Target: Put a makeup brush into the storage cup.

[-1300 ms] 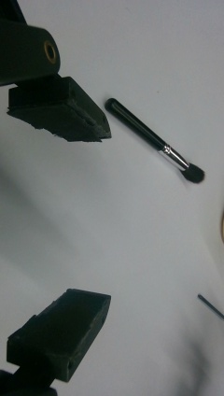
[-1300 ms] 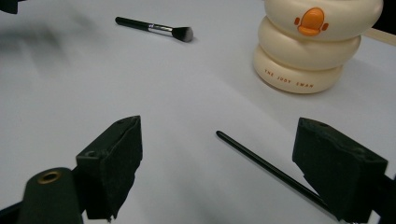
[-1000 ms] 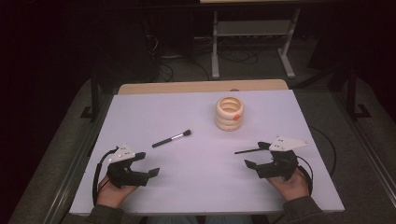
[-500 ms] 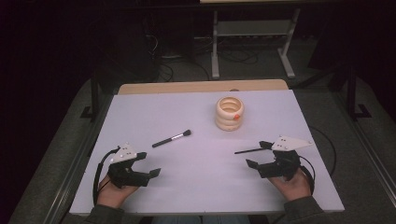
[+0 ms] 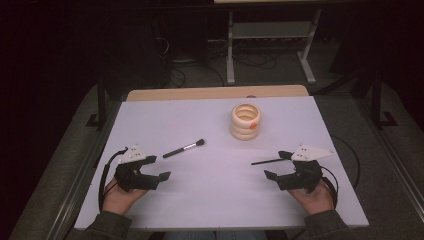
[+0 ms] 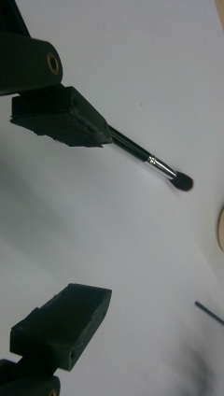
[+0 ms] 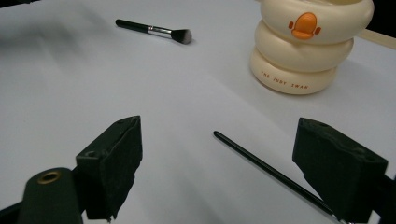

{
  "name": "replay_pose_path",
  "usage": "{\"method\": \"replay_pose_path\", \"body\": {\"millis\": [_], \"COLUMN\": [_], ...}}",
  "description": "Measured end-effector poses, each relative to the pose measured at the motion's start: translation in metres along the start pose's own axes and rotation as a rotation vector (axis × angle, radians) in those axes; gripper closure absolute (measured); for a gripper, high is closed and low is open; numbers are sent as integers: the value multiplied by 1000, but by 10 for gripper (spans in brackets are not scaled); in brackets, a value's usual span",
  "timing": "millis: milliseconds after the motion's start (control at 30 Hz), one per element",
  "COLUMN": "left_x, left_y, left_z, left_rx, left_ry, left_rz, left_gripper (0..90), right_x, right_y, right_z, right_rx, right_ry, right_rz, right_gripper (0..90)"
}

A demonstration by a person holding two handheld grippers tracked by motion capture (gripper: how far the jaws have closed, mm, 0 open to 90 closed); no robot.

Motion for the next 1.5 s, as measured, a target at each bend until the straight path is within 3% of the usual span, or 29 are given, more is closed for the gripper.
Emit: {"method": "replay_pose_path", "body": {"millis": [300,800,1067,1167,1500], "left_x": [-14,-48,-56,-57,-66], "left_y": [12,33,37,39,43], "left_z": [-10,-45,-63,-70,-87], "left_rx": [-69,-183,-238,-270,-301], "left_ry": [-20,-83,-106,-119,-146], "left_rz": [-36,-103,-100,-122,-142], "left_gripper": [228,275,299,309,381], "right_x": [-1,0,0,-1,-4], "right_y": [1,2,2,2,3], "right_z": [1,4,1,1,1], "right_rx": [3,2,-6,-7,-8], "right_ry": [5,11,24,40,42], "right_rz": [5,9,14,7,19], "right_gripper": [149,150,150,149,148]}}
Point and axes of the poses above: each handheld gripper's, and its own axes: z roughly backward along the jaws, y roughly out of its top, x roughly to its right, the point moved 2 cm from there along -z, roughly forward along the jaws, and after that the axes turned 15 degrees about -z, right-handed, at the moved point
